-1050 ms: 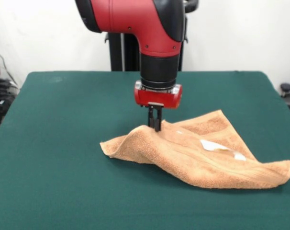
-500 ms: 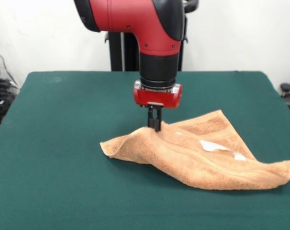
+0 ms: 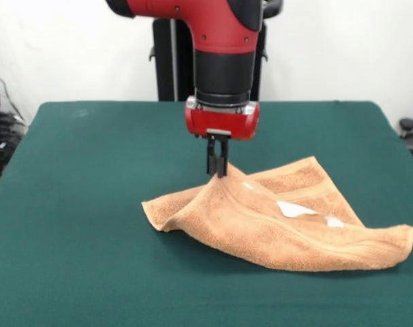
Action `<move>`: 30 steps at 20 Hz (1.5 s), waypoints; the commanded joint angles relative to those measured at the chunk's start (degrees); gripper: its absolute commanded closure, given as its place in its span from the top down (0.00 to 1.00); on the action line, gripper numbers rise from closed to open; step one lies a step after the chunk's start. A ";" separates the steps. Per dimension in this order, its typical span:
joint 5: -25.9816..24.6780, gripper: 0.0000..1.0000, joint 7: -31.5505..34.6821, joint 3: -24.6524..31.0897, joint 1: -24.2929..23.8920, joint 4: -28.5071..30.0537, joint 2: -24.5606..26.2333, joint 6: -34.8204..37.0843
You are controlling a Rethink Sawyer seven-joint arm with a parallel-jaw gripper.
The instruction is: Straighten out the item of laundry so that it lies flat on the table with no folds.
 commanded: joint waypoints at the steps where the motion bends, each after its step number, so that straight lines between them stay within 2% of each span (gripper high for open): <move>1: 1.74 0.00 0.25 7.98 -0.49 -3.11 -0.96 7.12; 12: 0.38 0.00 1.03 9.00 -1.55 -3.69 0.59 4.08; 16: -0.99 0.00 1.03 7.41 -0.28 -6.53 3.80 2.64; 20: -1.73 0.00 -0.87 6.83 0.34 -11.11 7.40 5.04; 30: -2.00 0.00 -2.20 7.52 0.24 -16.88 11.40 6.19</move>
